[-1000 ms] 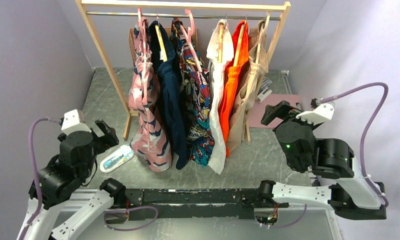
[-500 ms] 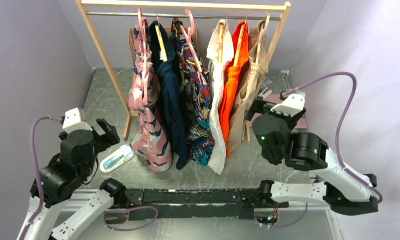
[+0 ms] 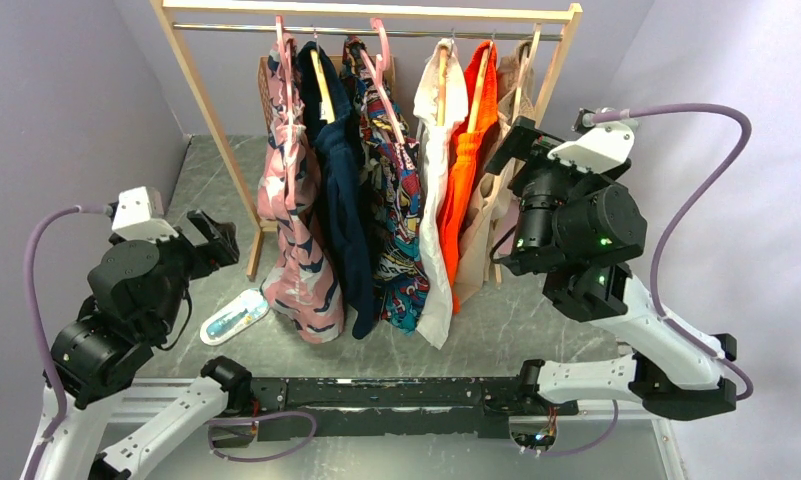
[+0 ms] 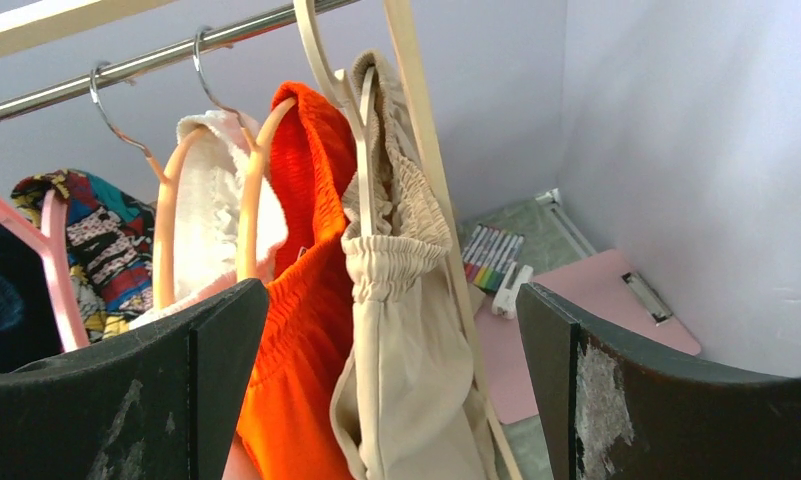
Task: Place the shorts on the hanger
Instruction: Reset both arms
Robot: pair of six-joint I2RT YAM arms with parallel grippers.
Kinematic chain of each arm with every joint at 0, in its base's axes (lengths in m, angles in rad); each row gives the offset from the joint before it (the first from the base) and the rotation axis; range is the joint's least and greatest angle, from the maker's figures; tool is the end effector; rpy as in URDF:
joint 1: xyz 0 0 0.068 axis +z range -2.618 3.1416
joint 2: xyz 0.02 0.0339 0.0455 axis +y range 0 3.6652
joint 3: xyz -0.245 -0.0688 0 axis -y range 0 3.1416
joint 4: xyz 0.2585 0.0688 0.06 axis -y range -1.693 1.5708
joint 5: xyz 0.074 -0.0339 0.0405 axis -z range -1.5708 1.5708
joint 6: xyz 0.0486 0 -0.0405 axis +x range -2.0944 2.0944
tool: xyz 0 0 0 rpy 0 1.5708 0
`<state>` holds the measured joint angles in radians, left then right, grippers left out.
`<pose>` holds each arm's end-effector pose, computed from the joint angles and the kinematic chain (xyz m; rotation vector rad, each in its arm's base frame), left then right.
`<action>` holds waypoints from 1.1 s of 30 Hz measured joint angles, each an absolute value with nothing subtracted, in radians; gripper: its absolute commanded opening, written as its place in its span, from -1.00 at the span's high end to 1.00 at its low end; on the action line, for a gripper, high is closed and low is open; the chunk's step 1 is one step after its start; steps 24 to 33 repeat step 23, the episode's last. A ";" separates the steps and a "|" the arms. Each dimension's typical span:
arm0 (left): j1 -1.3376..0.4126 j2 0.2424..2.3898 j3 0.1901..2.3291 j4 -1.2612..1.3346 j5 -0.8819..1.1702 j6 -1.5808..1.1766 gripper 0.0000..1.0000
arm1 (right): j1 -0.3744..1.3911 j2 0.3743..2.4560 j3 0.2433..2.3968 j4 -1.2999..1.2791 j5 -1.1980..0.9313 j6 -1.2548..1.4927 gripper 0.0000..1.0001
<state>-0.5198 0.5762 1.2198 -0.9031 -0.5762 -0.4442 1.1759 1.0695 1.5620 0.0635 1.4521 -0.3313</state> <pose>0.0967 -0.0248 0.4207 -0.3317 1.7596 -0.1640 0.1097 0.1378 0.5455 0.3845 1.4587 -0.0581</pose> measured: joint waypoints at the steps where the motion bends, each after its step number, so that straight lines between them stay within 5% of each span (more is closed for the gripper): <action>1: -0.520 0.587 1.230 -0.896 -0.570 -0.442 -0.96 | 1.168 1.074 1.560 0.081 1.450 -0.350 -1.00; 10: -0.520 0.586 1.267 -0.878 -0.557 -0.461 -0.99 | 1.153 0.956 1.411 0.113 1.446 -0.376 -0.99; 33: -0.520 0.575 1.267 -0.886 -0.569 -0.493 -1.00 | 1.148 1.114 1.407 0.365 1.465 -0.647 -1.00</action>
